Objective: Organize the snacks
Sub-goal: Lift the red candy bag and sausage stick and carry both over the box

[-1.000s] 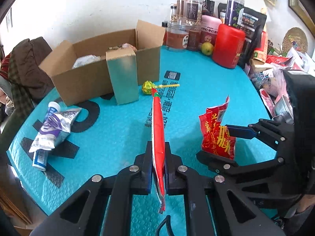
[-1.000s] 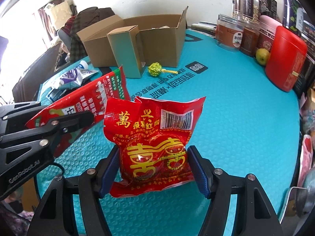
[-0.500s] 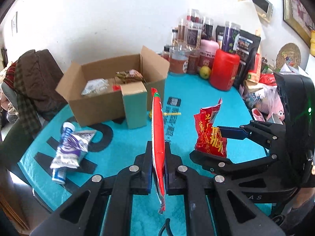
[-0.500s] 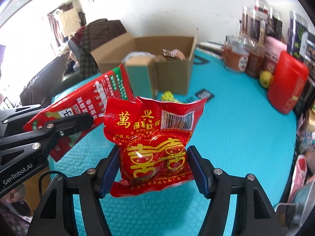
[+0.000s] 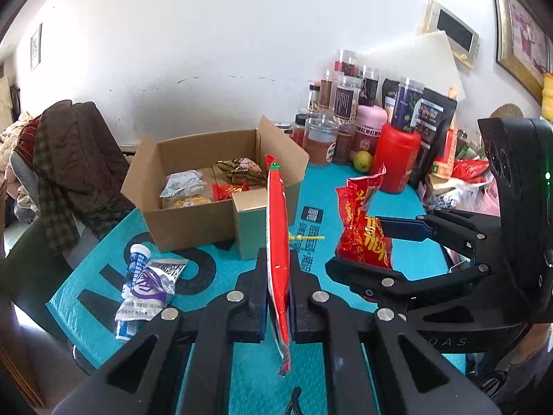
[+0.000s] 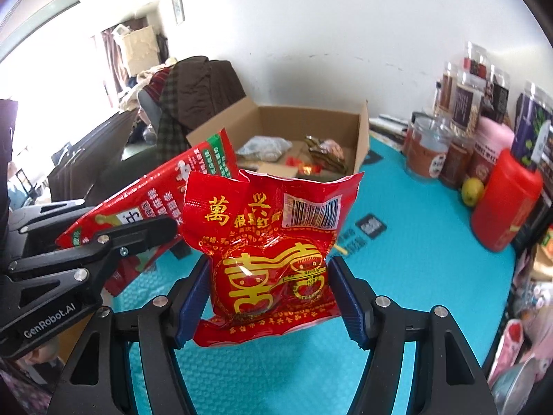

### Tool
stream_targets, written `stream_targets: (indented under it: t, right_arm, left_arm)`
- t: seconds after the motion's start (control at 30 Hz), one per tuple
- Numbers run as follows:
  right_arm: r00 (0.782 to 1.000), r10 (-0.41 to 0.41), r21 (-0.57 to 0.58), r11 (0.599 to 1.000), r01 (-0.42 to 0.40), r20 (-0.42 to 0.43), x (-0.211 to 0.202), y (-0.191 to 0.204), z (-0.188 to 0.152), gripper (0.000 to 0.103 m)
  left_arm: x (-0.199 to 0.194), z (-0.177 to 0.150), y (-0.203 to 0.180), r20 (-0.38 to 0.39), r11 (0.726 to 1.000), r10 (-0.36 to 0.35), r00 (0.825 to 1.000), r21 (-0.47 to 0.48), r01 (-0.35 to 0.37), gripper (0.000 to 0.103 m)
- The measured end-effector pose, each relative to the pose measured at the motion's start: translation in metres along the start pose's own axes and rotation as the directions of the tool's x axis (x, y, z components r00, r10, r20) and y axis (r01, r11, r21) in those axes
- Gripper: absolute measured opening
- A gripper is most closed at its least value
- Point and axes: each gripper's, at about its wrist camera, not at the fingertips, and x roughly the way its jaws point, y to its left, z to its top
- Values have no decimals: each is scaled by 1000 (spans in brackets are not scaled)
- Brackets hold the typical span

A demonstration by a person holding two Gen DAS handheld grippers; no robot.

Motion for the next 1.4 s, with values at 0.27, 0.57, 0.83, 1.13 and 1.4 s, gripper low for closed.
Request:
stream_targets:
  t: [0.27, 0.57, 0.83, 1.13, 1.4]
  right_arm:
    - [1000, -6, -35, 999, 7, 25, -2, 2, 26, 68]
    - [998, 5, -76, 997, 0, 65, 4, 0, 60, 68]
    - [995, -2, -100, 995, 12, 99, 17, -10, 97, 68]
    - [994, -28, -113, 993, 41, 109, 49, -24, 131, 68]
    - [995, -38, -123, 991, 49, 92, 79, -33, 158, 68]
  left_arm:
    - [-1, 17, 9, 34, 1000, -5, 999, -6, 5, 9]
    - [6, 48, 24, 75, 1000, 21, 997, 6, -22, 9]
    - [24, 75, 51, 91, 997, 72, 993, -11, -71, 9]
    - [63, 104, 86, 66, 990, 136, 989, -37, -133, 9]
    - [97, 123, 106, 31, 983, 175, 984, -55, -173, 9]
